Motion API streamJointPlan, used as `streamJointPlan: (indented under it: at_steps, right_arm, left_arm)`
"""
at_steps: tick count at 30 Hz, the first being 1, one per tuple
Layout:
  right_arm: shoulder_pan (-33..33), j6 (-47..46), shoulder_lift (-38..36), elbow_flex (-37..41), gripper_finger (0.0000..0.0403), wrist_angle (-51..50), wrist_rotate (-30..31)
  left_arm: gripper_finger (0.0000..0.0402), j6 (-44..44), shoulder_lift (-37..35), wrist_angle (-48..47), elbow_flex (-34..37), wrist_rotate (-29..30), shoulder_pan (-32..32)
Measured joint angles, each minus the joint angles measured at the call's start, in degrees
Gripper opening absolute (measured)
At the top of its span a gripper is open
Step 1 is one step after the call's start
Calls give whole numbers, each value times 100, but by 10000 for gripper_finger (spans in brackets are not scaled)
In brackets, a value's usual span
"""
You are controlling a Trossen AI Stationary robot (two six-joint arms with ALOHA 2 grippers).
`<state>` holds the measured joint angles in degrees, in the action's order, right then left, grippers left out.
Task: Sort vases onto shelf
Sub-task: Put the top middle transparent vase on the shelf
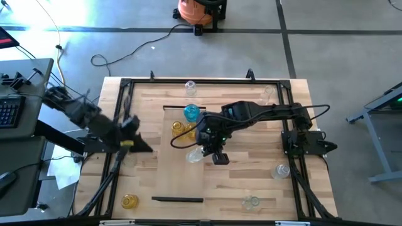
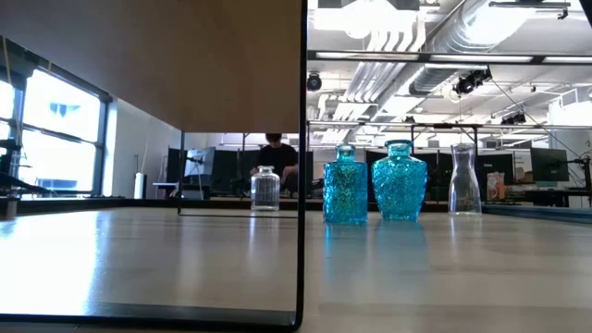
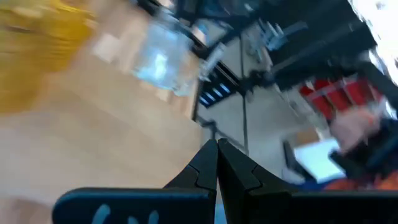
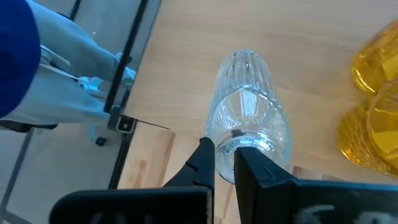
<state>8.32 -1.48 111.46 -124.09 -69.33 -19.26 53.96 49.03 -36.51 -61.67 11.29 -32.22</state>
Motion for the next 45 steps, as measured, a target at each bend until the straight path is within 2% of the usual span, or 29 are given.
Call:
streamJointPlan:
  at_steps: [3,7,13,16,20,26,32,36,45]
  right_arm:
    - [-17,5,0,0,4,107,-84]
    - [-20,7,0,0,4,111,-115]
    - [-20,-463,47,12,4,169,-213]
    - [4,-804,166,20,4,194,-224]
    - [67,-1064,422,20,4,381,-374]
    - [107,-1304,643,24,5,452,-373]
    - [142,-1106,621,-54,5,305,-192]
    - [207,-902,619,-153,5,205,-47]
    - [355,-708,619,-153,5,74,113]
  left_arm:
    - [0,-277,407,108,2,329,-437]
    - [0,-558,918,125,2,1097,-802]
    - [0,-1250,1439,-152,2,2768,-1085]
    - [0,-1439,1568,-576,2,3076,-1102]
    - [0,-1687,1755,-663,2,3097,-1093]
    - [0,-1783,1937,148,2,3078,-1141]
    - [0,-1833,1947,1133,2,2352,-1089]
    - [0,-1723,2068,1514,0,2179,-976]
    - [0,-1707,3040,2376,0,1764,-485]
